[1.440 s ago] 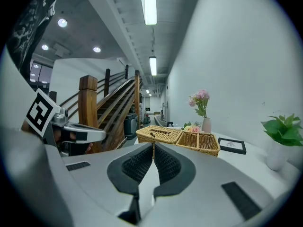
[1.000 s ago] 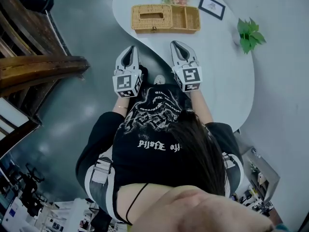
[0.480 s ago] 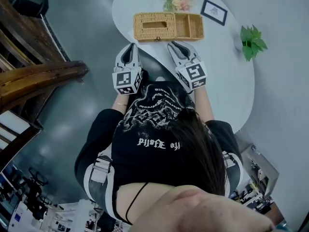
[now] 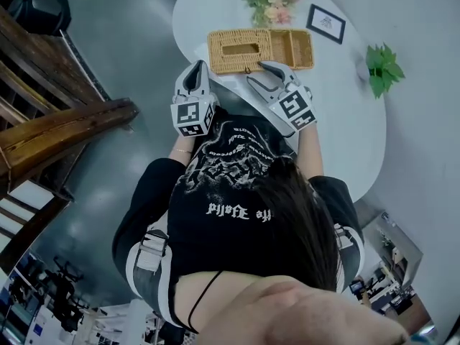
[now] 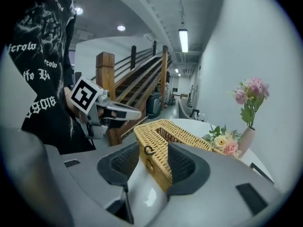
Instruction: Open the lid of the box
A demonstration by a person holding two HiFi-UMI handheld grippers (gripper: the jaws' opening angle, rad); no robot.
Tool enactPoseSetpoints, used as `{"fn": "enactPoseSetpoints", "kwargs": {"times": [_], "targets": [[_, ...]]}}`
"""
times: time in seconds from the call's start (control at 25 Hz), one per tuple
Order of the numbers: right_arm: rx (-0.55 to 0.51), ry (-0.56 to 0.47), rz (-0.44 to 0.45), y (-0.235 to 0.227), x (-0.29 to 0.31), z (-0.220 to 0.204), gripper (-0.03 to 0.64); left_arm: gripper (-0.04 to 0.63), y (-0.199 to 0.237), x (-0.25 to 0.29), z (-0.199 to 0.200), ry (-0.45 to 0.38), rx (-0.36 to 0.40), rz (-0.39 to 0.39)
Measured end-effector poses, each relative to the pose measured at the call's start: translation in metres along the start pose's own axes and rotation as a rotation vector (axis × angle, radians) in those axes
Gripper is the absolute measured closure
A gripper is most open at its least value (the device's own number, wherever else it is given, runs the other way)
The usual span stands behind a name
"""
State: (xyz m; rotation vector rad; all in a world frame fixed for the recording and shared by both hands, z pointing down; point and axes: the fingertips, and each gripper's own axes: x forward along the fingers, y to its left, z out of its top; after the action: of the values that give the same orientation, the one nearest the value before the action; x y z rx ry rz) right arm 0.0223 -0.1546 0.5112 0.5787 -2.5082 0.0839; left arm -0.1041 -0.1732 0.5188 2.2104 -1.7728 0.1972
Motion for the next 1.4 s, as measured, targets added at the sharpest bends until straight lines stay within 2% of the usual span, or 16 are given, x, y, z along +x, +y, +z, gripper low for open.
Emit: {"fn": "enactPoseSetpoints", "kwargs": {"times": [0.36, 0.6, 0.64, 0.72, 1.16, 1.4], "targets": [[-0.171, 0.197, 0.036, 0.006, 0.025, -0.006, 0.407, 0.571, 0.02, 0.02, 0.007, 0.001, 0.017, -0.045], [-0.232, 0.279, 0.03, 0.005, 0.034, -0.01, 0.476, 0.571, 0.025, 0.022, 0.007, 0.005, 0.015, -0.051], [-0.236, 0.285, 0.031, 0.005, 0.034, -0.01, 0.494, 0.571, 0.026, 0.022, 0.006, 0.004, 0.013, -0.048], [-0.244, 0.288, 0.025, 0.003, 0.034, -0.009, 0.578, 0.571, 0.027, 0.021, 0.004, 0.003, 0.007, -0.041], [-0.305, 0.283, 0.021, 0.002, 0.033, -0.001, 0.581, 0.571, 0.028, 0.018, 0.003, -0.01, 0.009, -0.04], [-0.291, 0.296, 0.056, 0.004, 0.03, 0.006, 0.581, 0.571, 0.032, 0.016, 0.006, -0.025, 0.018, -0.041]]}}
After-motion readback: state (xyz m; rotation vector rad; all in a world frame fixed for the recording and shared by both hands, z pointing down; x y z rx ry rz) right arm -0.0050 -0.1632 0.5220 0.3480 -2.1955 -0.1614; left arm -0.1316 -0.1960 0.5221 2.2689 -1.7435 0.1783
